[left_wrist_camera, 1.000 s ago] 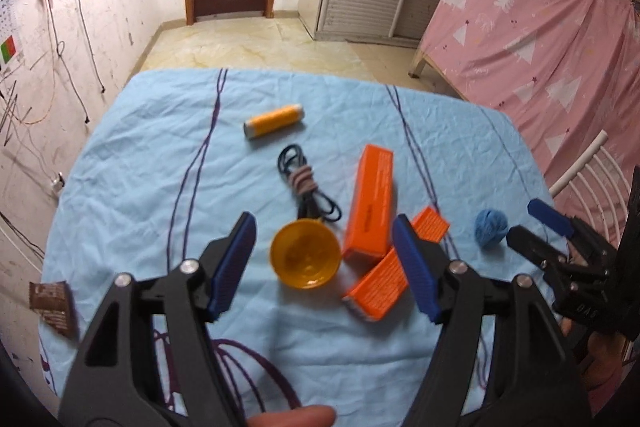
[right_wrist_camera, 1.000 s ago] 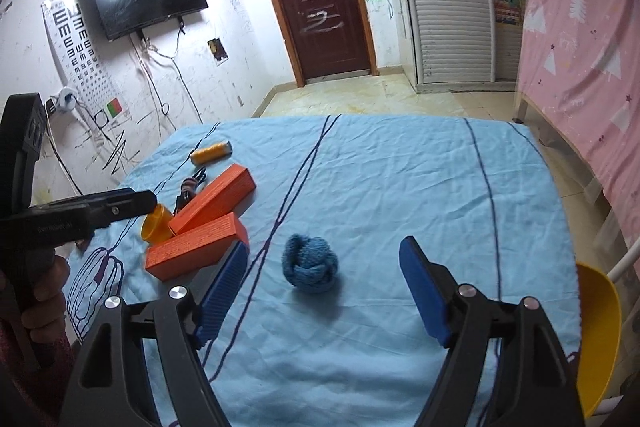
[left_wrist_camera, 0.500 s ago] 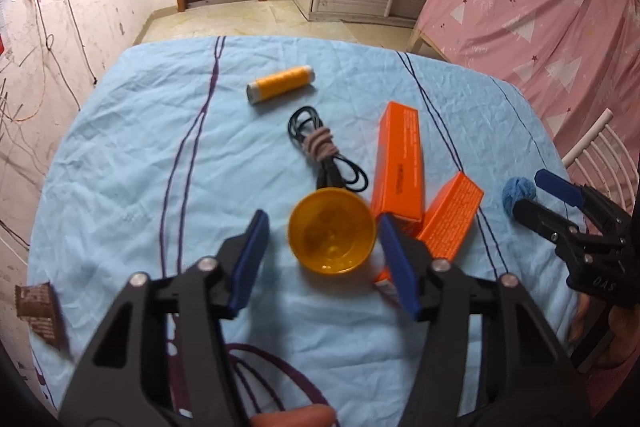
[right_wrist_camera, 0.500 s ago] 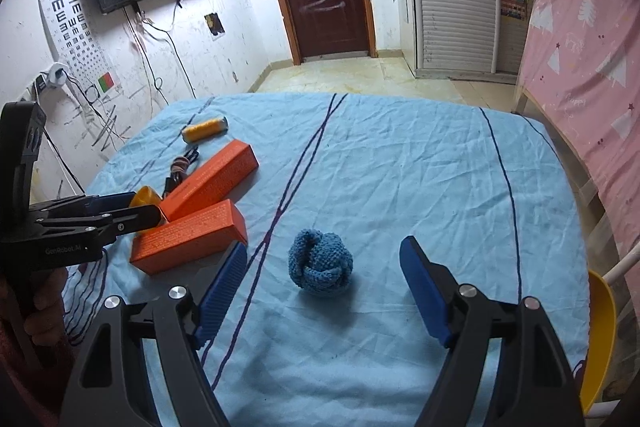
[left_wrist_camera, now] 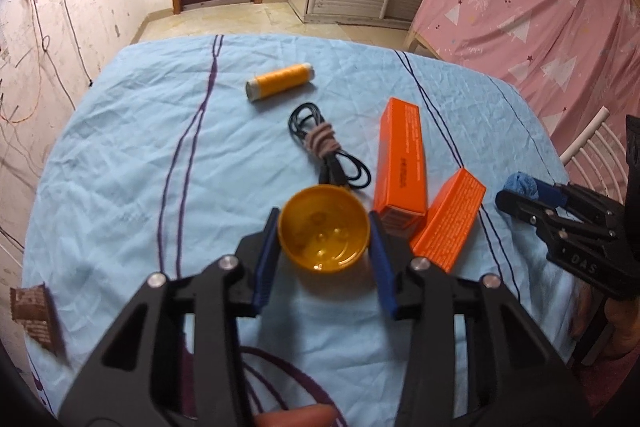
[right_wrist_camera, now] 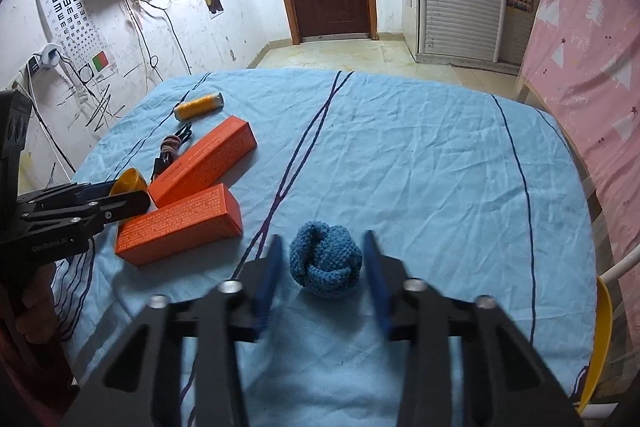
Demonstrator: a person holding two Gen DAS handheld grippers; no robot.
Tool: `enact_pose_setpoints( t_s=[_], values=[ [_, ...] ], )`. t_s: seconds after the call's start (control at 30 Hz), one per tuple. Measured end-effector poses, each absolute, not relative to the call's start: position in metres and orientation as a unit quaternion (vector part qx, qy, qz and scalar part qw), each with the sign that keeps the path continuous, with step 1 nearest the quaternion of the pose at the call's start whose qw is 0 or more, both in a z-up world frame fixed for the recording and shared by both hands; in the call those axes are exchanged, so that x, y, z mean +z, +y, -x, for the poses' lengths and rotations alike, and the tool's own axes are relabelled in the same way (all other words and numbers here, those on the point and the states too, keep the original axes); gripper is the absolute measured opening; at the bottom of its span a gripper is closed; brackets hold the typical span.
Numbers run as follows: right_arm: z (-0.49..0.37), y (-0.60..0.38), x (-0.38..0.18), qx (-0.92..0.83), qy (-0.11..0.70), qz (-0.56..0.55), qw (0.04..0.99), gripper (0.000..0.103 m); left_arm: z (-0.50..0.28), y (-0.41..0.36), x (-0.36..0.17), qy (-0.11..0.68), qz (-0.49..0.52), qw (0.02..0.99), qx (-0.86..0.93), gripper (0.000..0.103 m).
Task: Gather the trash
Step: 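Grasp the orange round lid with the left tool while the right tool grasps the blue knit ball, then carry the lid and ball to the yellow bin and open both tools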
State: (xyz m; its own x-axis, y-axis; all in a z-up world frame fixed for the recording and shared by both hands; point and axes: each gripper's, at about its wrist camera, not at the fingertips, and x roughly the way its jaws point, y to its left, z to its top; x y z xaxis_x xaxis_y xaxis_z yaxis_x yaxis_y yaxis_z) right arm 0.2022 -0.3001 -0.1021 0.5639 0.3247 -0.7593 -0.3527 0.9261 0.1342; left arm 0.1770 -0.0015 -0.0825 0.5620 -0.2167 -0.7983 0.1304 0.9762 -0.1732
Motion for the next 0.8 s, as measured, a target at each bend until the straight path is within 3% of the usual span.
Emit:
enact_pose_setpoints(
  t_s=[0.4,0.8],
  values=[
    [-0.189,-0.319,-0.080,0.187,0.378,-0.012,0.907,0.021,-0.163,-0.010,-0.044,0.418,0.038,0.902,-0.104,0.040],
    [-0.160,-0.395,-0.044,0.143,0.314,-0.060,0.937,0.022,-0.156,-0.068,-0.011,0.390,-0.004,0.910,-0.140,0.040]
  ],
)
